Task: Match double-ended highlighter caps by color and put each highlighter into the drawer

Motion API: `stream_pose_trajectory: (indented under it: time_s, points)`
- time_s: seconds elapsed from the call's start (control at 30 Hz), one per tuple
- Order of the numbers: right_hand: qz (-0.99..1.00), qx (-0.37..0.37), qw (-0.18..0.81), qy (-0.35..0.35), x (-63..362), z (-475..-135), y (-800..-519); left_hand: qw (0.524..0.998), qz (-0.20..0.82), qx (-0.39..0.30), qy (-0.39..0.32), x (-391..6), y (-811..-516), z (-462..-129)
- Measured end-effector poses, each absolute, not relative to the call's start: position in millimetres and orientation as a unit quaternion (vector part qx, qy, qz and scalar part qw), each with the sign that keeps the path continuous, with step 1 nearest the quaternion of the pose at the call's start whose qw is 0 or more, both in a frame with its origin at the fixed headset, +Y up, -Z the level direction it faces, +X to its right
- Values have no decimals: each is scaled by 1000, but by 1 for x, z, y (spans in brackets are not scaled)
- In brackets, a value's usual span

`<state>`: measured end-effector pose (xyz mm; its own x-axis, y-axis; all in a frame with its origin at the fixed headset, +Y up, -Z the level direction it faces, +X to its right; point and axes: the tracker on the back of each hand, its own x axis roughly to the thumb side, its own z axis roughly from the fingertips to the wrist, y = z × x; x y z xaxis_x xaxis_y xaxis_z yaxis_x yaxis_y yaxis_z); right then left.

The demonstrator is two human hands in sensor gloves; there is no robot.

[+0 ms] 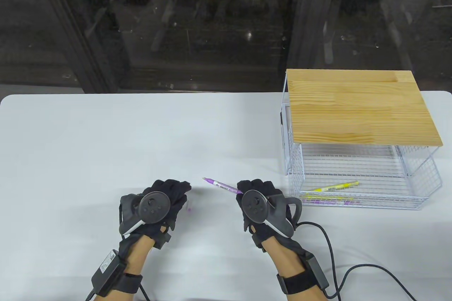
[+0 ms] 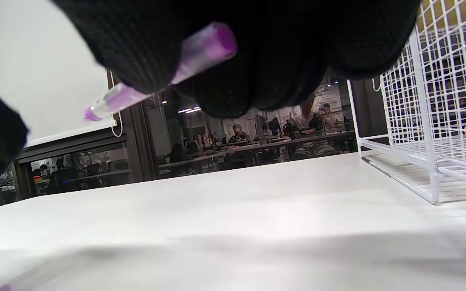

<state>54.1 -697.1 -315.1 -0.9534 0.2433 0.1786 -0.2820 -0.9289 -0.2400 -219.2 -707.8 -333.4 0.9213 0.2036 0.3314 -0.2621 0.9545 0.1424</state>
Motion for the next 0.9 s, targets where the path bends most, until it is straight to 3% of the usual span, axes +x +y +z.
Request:
stream_pose_trajectory:
  time_s: [0.37,0.9]
  points:
    - [981,73,131,-127,54,-314,-695,993,-18,6,-113,-190,-740,-348]
    - [980,76,133,-125,54,-315,-695,994,-37,-38,-95,-185,-751,-352]
